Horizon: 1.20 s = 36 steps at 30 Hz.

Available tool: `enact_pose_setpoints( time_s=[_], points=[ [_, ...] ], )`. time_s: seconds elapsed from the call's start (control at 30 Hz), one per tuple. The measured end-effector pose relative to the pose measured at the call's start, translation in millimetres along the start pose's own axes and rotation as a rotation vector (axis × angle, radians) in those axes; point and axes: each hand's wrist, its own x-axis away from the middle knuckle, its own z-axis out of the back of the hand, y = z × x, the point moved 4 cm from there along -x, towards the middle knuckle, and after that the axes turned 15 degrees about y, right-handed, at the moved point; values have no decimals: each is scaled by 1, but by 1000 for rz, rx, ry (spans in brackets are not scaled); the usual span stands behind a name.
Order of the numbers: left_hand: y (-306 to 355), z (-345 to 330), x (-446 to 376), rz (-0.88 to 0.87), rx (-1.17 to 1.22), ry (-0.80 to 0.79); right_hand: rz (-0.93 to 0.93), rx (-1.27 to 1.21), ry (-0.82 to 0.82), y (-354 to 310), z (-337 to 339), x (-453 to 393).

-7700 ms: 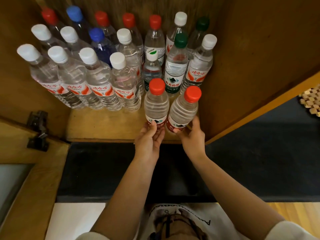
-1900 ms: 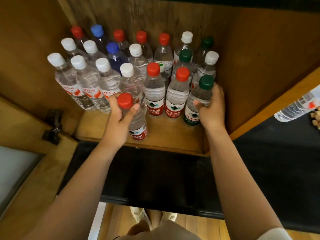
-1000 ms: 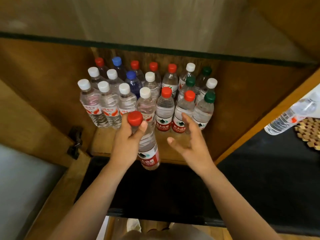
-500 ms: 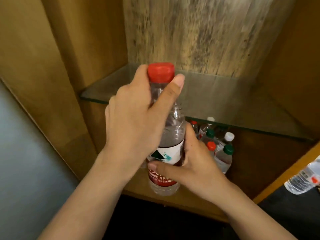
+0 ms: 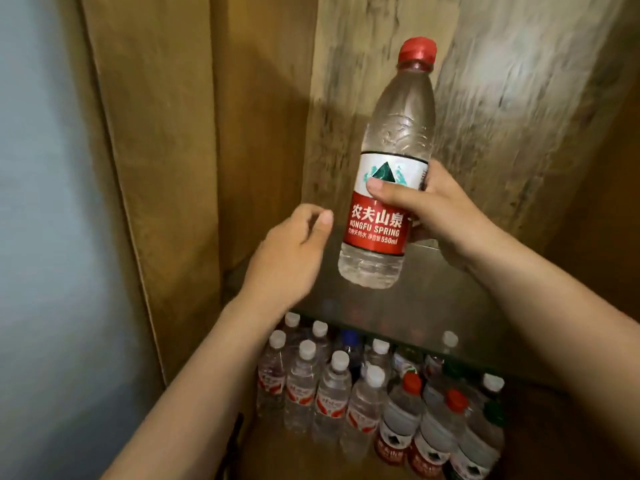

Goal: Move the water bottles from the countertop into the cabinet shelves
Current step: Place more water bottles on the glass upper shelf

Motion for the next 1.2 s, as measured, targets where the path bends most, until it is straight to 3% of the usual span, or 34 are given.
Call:
enact_pose_setpoints(
  time_s=[0.1,0.23,0.4,0.7,1.0,1.2],
  points=[
    [-32,-18,-8,11,-293,-117,-111,54,118,13,-10,-44],
    [-54,-43,-12,-78,-505,-335,-160,14,254,32,-28,-93],
    [-60,-50,-15,-147,-523,-271,-161,-13,339,67,-56,-136],
    [-61,-53,-16,-125,-529,-261,-364,-134,341,129,-112,-167],
    [-59,-51,-15,-127,-531,-249,-337,-150,400,142,-123,-164],
    [-58,-50,-16,-121,-520,-274,-332,25,467,143,-117,-162]
  ],
)
